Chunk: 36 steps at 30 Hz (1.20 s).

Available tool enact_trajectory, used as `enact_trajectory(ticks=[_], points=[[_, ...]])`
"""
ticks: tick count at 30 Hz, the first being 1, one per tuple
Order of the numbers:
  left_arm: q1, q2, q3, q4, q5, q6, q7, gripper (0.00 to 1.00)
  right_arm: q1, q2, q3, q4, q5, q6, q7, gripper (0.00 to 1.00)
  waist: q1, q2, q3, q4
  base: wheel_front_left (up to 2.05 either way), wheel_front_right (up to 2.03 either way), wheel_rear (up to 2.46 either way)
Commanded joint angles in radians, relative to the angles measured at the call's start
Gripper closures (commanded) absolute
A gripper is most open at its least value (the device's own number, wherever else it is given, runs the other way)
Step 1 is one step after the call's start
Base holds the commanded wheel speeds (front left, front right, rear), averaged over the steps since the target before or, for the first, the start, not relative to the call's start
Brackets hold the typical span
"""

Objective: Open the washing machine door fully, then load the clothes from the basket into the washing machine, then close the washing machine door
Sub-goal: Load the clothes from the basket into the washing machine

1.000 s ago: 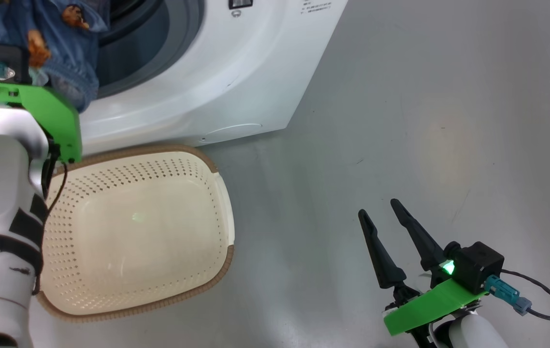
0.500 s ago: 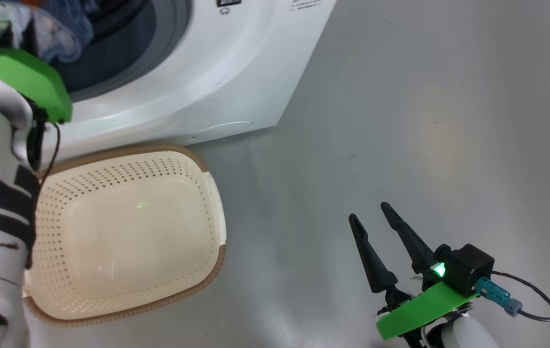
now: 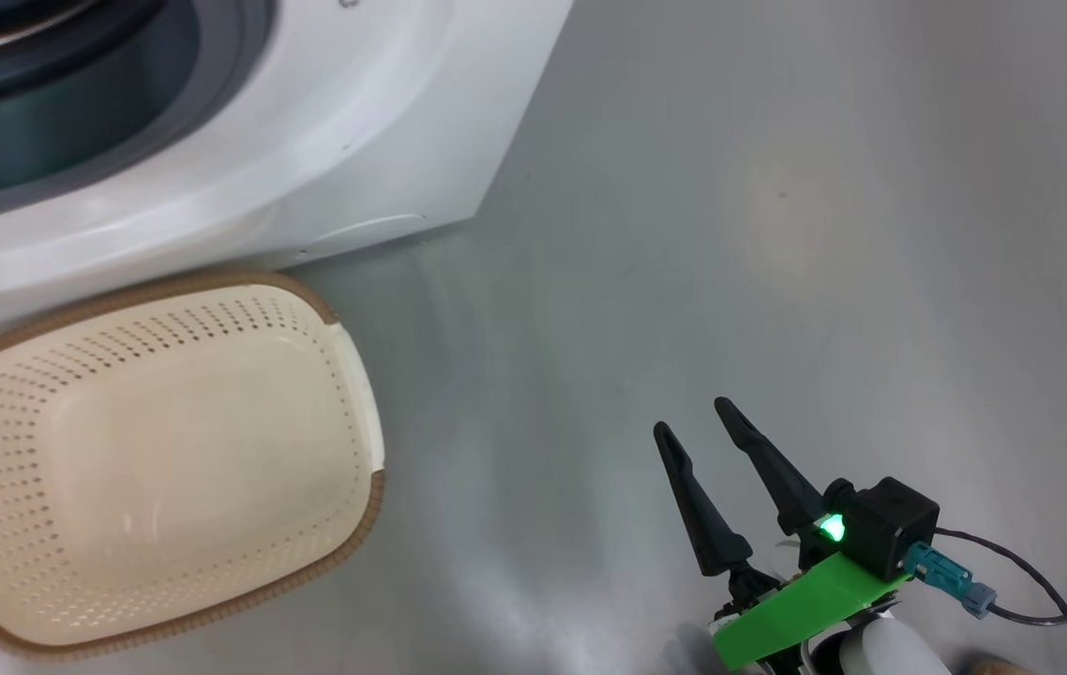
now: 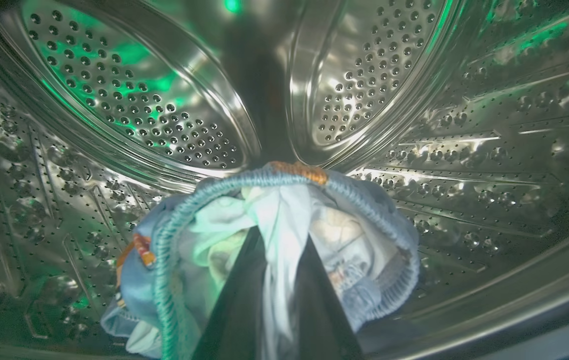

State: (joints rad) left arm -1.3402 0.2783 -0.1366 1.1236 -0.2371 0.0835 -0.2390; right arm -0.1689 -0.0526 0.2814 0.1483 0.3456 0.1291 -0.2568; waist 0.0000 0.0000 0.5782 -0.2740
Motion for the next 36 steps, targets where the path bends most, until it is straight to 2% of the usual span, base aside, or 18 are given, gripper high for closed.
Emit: enact_trajectory(ticks=[1, 7, 12, 21, 24, 29, 30, 31, 32, 33, 34, 36], points=[[-0.029, 0.051, 0.007, -0.013, 0.004, 0.000, -0.008, 1.00, 0.011, 0.002, 0.027, -0.023, 0.003, 0.002, -0.005, 0.00, 0.0000, 0.0000, 0.033, -0.028, 0.00, 0.00, 0.00], [-0.104, 0.072, 0.006, 0.014, 0.001, 0.006, -0.014, 1.00, 0.006, 0.002, 0.043, -0.034, 0.019, 0.002, -0.005, 0.00, 0.0000, 0.0000, 0.072, -0.053, 0.00, 0.00, 0.00], [-0.150, 0.092, 0.013, -0.015, -0.004, 0.002, -0.021, 1.00, 0.000, 0.002, 0.060, -0.049, 0.034, 0.002, -0.005, 0.00, 0.0000, 0.0000, 0.098, -0.066, 0.00, 0.00, 0.00], [-0.121, 0.134, 0.050, -0.271, 0.027, 0.020, -0.022, 1.00, -0.008, 0.002, 0.072, -0.055, 0.035, 0.002, -0.005, 0.00, 0.0000, 0.0000, 0.140, -0.076, 0.00, 0.00, 0.00], [-0.101, 0.136, 0.057, -0.259, 0.027, 0.020, -0.023, 1.00, -0.006, 0.002, 0.082, -0.052, 0.031, 0.002, -0.005, 0.00, 0.0000, 0.0000, 0.140, -0.080, 0.00, 0.00, 0.00], [-0.100, 0.130, 0.070, -0.150, 0.005, 0.011, -0.022, 1.00, 0.002, 0.002, 0.084, -0.050, 0.030, 0.002, -0.005, 0.00, 0.0000, 0.0000, 0.133, -0.091, 0.00, 0.00, 0.00], [-0.105, 0.129, 0.066, -0.132, 0.006, 0.007, -0.022, 0.91, 0.005, 0.002, 0.083, -0.050, 0.030, 0.002, -0.005, 0.00, 0.0000, 0.0000, 0.132, -0.091, 0.00, 0.00, 0.00], [-0.111, 0.127, 0.064, -0.118, 0.006, 0.005, -0.022, 0.72, 0.008, 0.002, 0.081, -0.051, 0.030, 0.002, -0.005, 0.00, 0.0000, 0.0000, 0.130, -0.090, 0.00, 0.00, 0.00], [-0.115, 0.122, 0.062, -0.100, 0.003, 0.002, -0.022, 0.52, 0.010, 0.002, 0.079, -0.050, 0.030, 0.002, -0.005, 0.00, 0.0000, 0.0000, 0.127, -0.088, 0.00, 0.00, 0.00], [-0.120, 0.117, 0.057, -0.083, 0.005, -0.001, -0.022, 0.15, 0.012, 0.002, 0.075, -0.049, 0.030, 0.002, -0.005, 0.00, 0.0000, 0.0000, 0.125, -0.086, 0.00, 0.00, 0.00], [-0.126, 0.114, 0.053, -0.067, 0.008, 0.004, -0.022, 0.00, 0.013, 0.002, 0.071, -0.047, 0.031, 0.002, -0.005, 0.00, 0.0000, 0.0000, 0.123, -0.083, 0.00, 0.00, 0.00], [-0.137, 0.103, 0.044, -0.034, 0.012, 0.013, -0.019, 0.00, 0.012, 0.002, 0.067, -0.044, 0.034, 0.002, -0.005, 0.00, 0.0000, 0.0000, 0.113, -0.074, 0.00, 0.00, 0.00]])
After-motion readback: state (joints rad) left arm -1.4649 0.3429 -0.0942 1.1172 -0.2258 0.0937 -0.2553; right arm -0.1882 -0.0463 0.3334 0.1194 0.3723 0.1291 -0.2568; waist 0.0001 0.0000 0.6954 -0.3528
